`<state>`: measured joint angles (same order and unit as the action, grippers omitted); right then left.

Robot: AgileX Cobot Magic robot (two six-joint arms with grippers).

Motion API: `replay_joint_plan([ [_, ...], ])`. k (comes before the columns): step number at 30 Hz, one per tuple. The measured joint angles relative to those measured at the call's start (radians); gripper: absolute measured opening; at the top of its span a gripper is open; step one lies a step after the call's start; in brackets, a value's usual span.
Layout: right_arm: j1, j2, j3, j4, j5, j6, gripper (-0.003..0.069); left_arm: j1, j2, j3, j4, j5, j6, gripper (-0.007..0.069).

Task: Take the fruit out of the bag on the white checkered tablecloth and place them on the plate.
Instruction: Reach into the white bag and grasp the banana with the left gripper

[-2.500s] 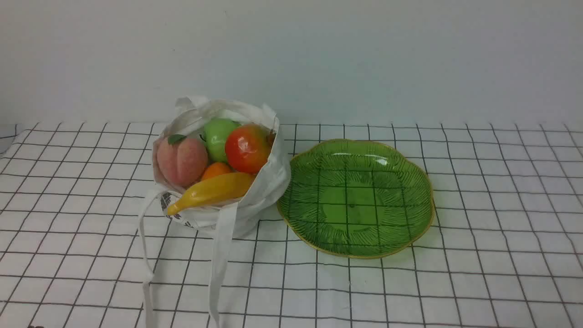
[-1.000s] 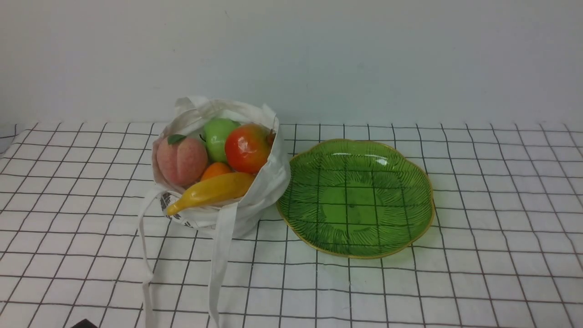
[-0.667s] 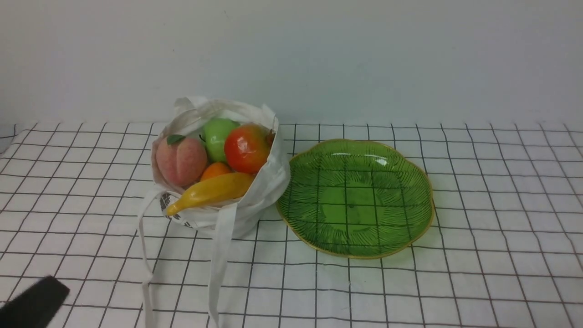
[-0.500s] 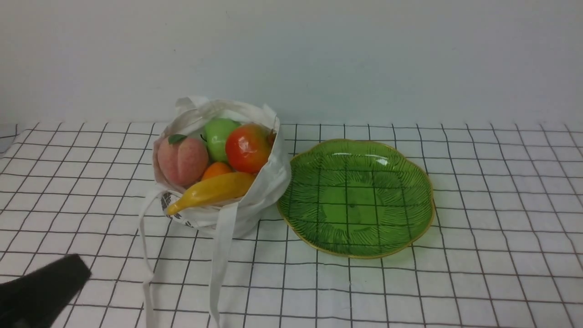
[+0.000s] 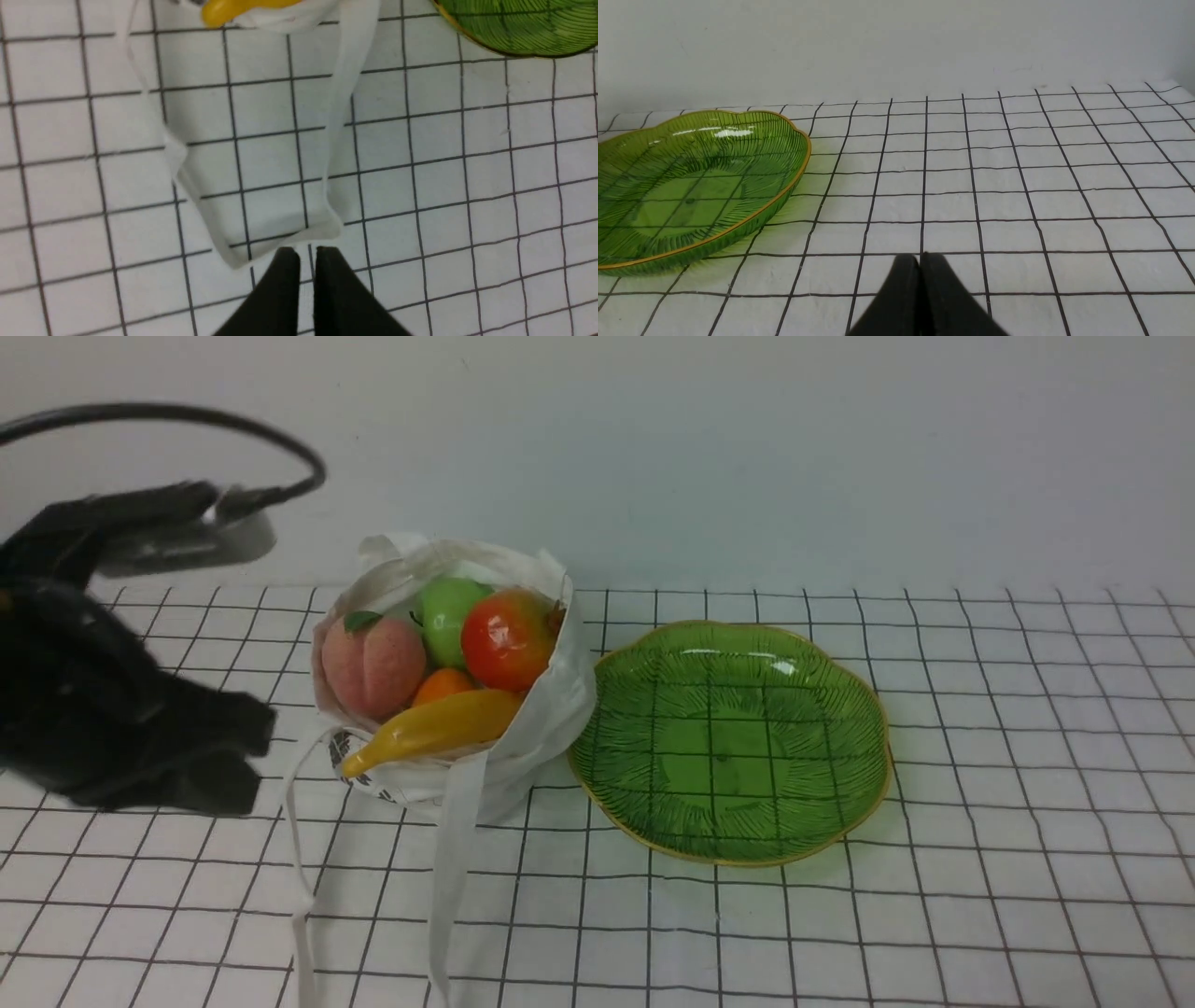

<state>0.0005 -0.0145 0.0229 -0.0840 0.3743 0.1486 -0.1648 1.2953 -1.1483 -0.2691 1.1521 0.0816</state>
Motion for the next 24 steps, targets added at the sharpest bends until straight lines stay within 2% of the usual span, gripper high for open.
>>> replay_joint_plan([
  [3, 0.0, 0.0, 0.0, 0.0, 0.0, 0.0, -0.0014, -0.086, 0.128, -0.095, 0.07, 0.0, -0.007, 0.0101],
  [6, 0.0, 0.0, 0.0, 0.0, 0.0, 0.0, -0.0014, -0.118, 0.197, -0.144, 0.133, -0.001, -0.028, 0.0139],
  [10, 0.0, 0.0, 0.0, 0.0, 0.0, -0.001, -0.0014, -0.151, 0.342, -0.262, 0.252, -0.013, -0.089, 0.0295],
  [14, 0.0, 0.0, 0.0, 0.0, 0.0, -0.002, -0.0014, -0.154, 0.409, -0.297, 0.269, -0.055, -0.082, 0.0405],
  [17, 0.0, 0.0, 0.0, 0.0, 0.0, -0.002, -0.0014, -0.154, 0.461, -0.307, 0.269, -0.1, -0.02, 0.0501],
  [24, 0.0, 0.0, 0.0, 0.0, 0.0, -0.002, -0.0014, -0.154, 0.539, -0.307, 0.269, -0.134, 0.083, 0.0541],
])
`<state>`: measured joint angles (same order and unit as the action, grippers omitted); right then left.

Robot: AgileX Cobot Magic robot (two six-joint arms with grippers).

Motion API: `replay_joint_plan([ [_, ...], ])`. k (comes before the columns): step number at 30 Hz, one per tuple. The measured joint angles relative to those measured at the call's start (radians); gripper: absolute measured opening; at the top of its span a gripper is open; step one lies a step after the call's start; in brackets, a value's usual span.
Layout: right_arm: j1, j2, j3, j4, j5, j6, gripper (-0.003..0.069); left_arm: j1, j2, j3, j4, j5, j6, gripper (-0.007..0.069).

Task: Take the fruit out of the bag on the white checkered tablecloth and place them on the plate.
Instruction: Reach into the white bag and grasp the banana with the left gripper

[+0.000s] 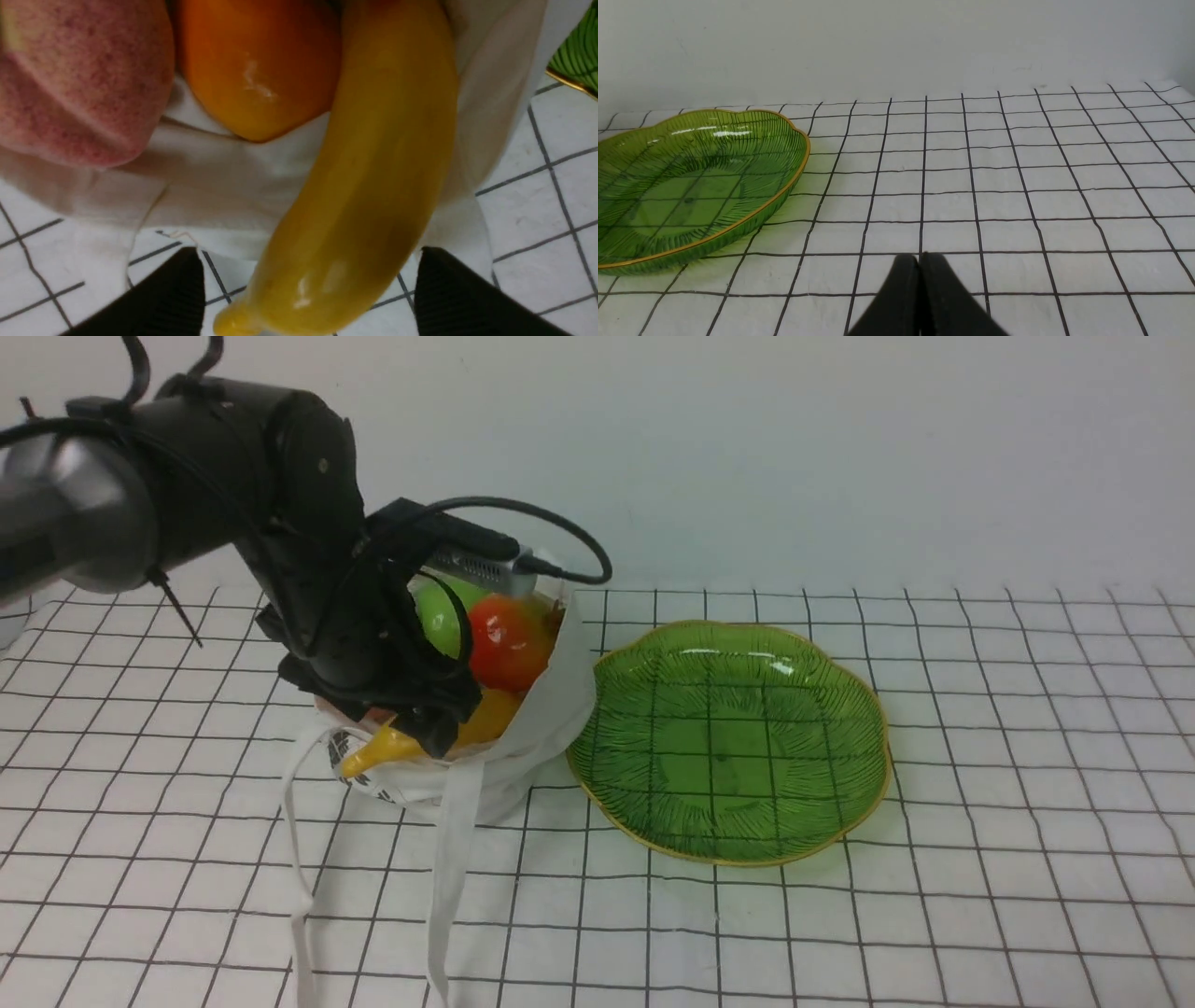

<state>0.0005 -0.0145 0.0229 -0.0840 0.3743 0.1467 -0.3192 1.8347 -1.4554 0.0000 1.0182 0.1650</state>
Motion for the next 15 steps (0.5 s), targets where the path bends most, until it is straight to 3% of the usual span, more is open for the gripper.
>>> replay_joint_plan([
  [7, 0.0, 0.0, 0.0, 0.0, 0.0, 0.0, -0.0014, 0.0, 0.058, -0.001, 0.0, -0.018, 0.012, 0.0512],
  [9, 0.0, 0.0, 0.0, 0.0, 0.0, -0.001, -0.0014, -0.001, 0.066, -0.001, 0.0, -0.025, 0.013, 0.0457],
  [10, 0.0, 0.0, 0.0, 0.0, 0.0, -0.001, -0.0014, -0.002, 0.067, -0.001, 0.0, -0.025, 0.013, 0.0347],
  [12, 0.0, 0.0, 0.0, 0.0, 0.0, -0.001, -0.0014, -0.003, 0.065, -0.002, 0.006, -0.024, 0.014, 0.0255],
  [15, 0.0, 0.0, 0.0, 0.0, 0.0, -0.001, -0.0014, -0.004, 0.041, -0.012, 0.047, 0.012, 0.013, 0.0255],
])
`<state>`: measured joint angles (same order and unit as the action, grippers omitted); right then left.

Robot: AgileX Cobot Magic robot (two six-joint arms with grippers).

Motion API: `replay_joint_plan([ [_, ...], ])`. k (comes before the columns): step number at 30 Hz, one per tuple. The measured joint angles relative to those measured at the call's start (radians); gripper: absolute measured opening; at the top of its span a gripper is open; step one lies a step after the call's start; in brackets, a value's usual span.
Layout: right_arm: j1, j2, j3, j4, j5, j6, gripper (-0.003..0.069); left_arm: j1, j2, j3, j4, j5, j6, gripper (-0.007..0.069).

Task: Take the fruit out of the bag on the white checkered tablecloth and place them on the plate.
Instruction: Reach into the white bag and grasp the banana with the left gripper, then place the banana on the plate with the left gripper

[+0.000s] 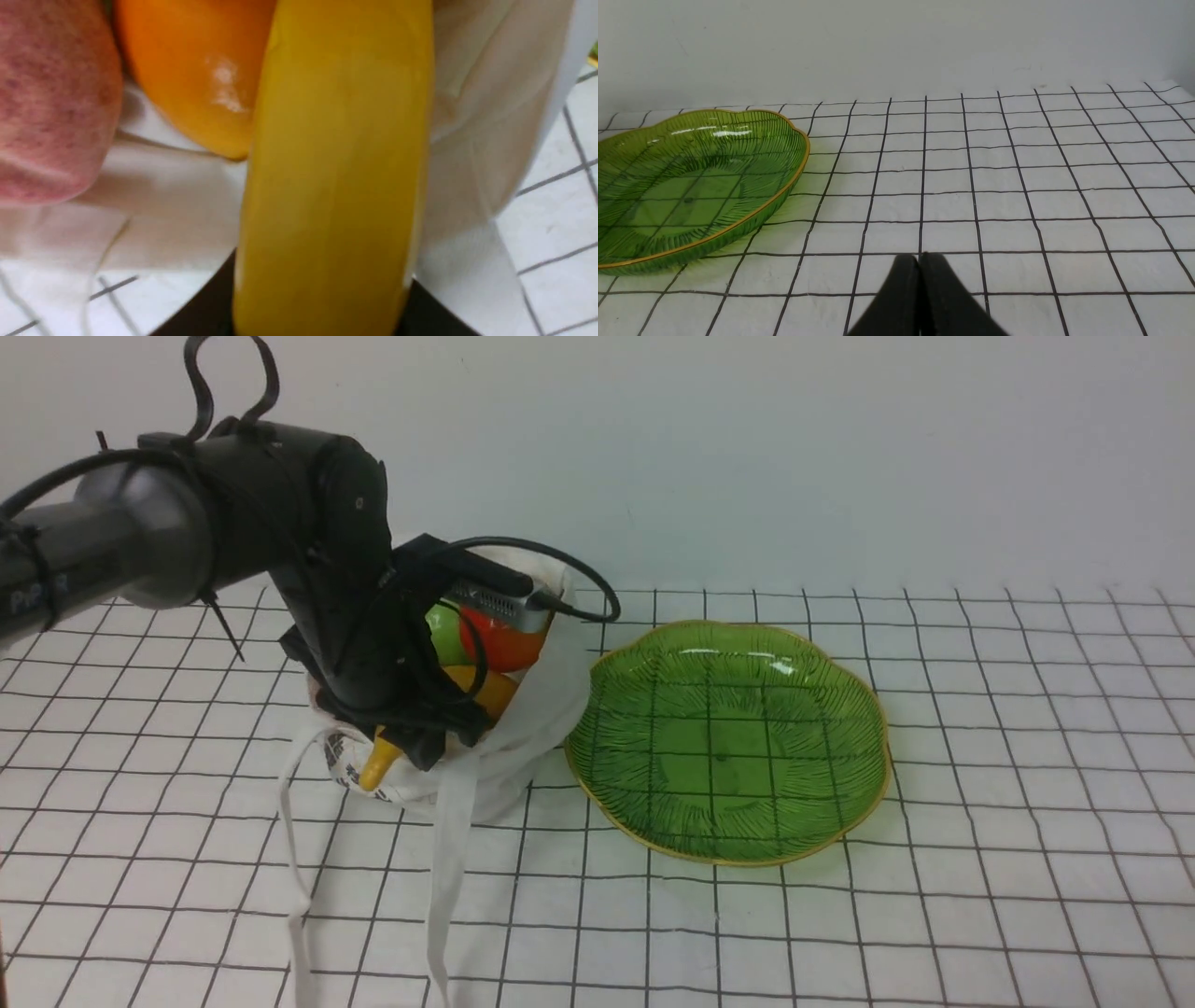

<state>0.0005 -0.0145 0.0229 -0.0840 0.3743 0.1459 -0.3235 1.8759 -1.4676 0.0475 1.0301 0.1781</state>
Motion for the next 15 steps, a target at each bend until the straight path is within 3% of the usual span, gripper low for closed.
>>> replay_joint_plan([
  [7, 0.0, 0.0, 0.0, 0.0, 0.0, 0.0, -0.0014, 0.0, -0.121, -0.081, 0.129, 0.179, -0.034, 0.0255],
  [15, 0.0, 0.0, 0.0, 0.0, 0.0, 0.0, -0.0014, 0.0, -0.212, -0.113, 0.164, 0.202, -0.053, 0.0255],
])
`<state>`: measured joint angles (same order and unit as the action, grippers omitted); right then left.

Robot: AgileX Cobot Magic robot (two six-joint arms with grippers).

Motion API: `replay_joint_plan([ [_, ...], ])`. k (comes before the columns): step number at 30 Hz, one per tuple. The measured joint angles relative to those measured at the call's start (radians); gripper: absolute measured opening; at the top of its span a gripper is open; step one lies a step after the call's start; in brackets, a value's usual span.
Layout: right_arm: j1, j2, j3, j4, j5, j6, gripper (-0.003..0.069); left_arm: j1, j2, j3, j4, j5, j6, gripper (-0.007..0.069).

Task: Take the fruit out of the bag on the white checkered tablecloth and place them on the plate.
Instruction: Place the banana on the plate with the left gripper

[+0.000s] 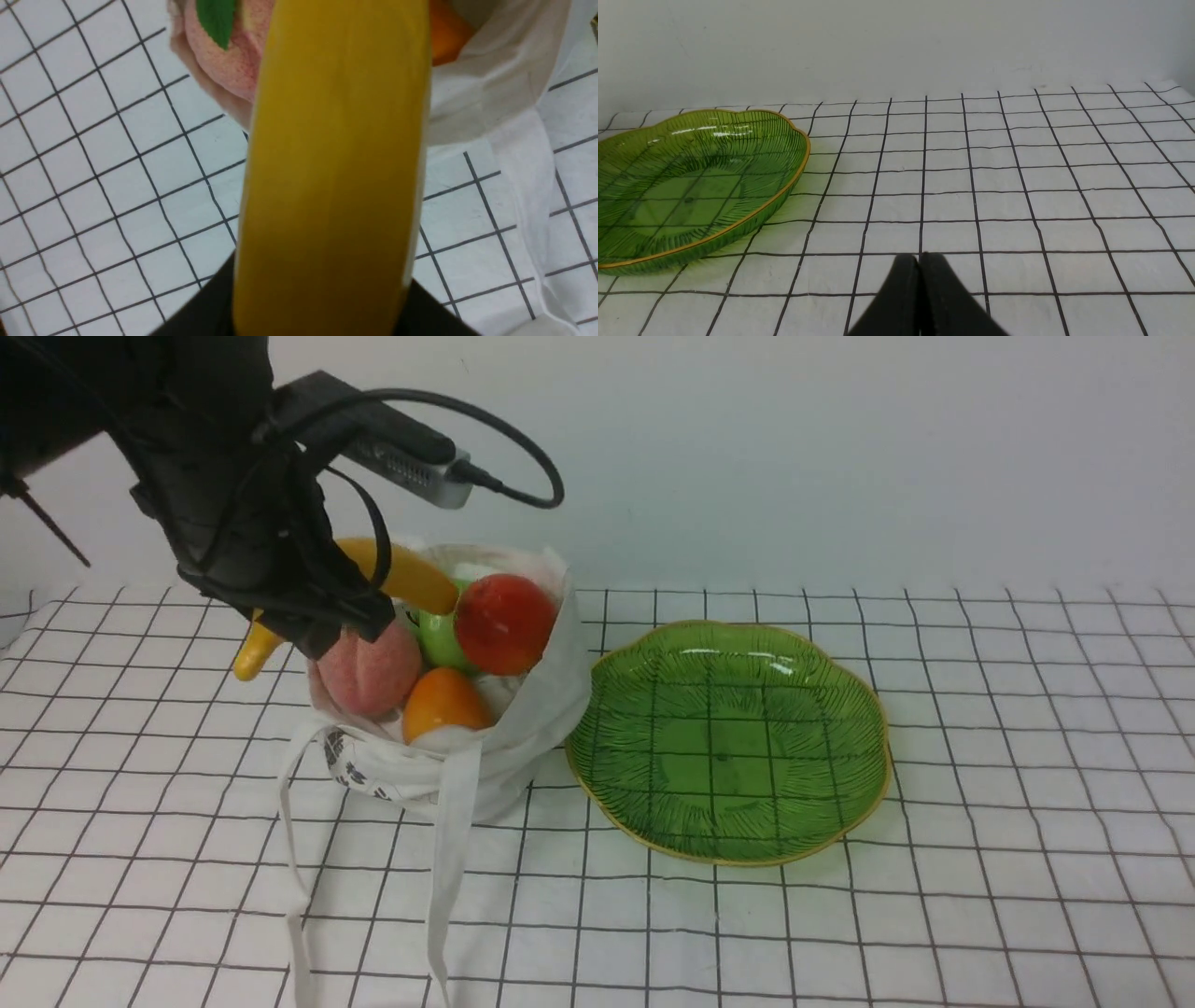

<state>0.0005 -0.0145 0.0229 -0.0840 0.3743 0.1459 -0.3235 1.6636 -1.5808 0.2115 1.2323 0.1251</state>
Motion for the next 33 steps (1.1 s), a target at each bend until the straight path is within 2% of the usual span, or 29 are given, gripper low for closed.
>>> replay_joint_plan([
  [5, 0.0, 0.0, 0.0, 0.0, 0.0, 0.0, -0.0014, 0.0, -0.072, 0.0, -0.012, 0.003, -0.04, 0.0255],
  [7, 0.0, 0.0, 0.0, 0.0, 0.0, 0.0, -0.0014, 0.0, -0.114, -0.001, -0.057, 0.004, -0.103, 0.0255],
  [11, 0.0, 0.0, 0.0, 0.0, 0.0, 0.0, -0.0014, 0.0, -0.13, -0.002, -0.218, 0.011, -0.164, 0.0255],
  [14, 0.0, 0.0, 0.0, 0.0, 0.0, 0.001, -0.0014, -0.005, -0.101, -0.001, -0.374, -0.025, -0.158, 0.0255],
  [16, 0.0, 0.0, 0.0, 0.0, 0.0, 0.002, -0.0014, -0.045, -0.033, 0.001, -0.48, -0.085, -0.118, 0.0255],
  [19, 0.0, 0.0, 0.0, 0.0, 0.0, 0.002, -0.0014, -0.088, 0.018, 0.001, -0.513, -0.137, -0.093, 0.0255],
  [22, 0.0, 0.0, 0.0, 0.0, 0.0, 0.003, -0.0014, -0.183, 0.149, 0.003, -0.542, -0.266, -0.075, 0.0255],
  [27, 0.0, 0.0, 0.0, 0.0, 0.0, 0.003, -0.0014, -0.26, 0.279, 0.004, -0.549, -0.436, -0.059, 0.026],
  [30, 0.0, 0.0, 0.0, 0.0, 0.0, 0.003, -0.0014, -0.28, 0.332, 0.004, -0.55, -0.501, -0.053, 0.0301],
  [33, 0.0, 0.0, 0.0, 0.0, 0.0, 0.003, -0.0014, -0.287, 0.383, 0.004, -0.552, -0.556, -0.052, 0.0412],
])
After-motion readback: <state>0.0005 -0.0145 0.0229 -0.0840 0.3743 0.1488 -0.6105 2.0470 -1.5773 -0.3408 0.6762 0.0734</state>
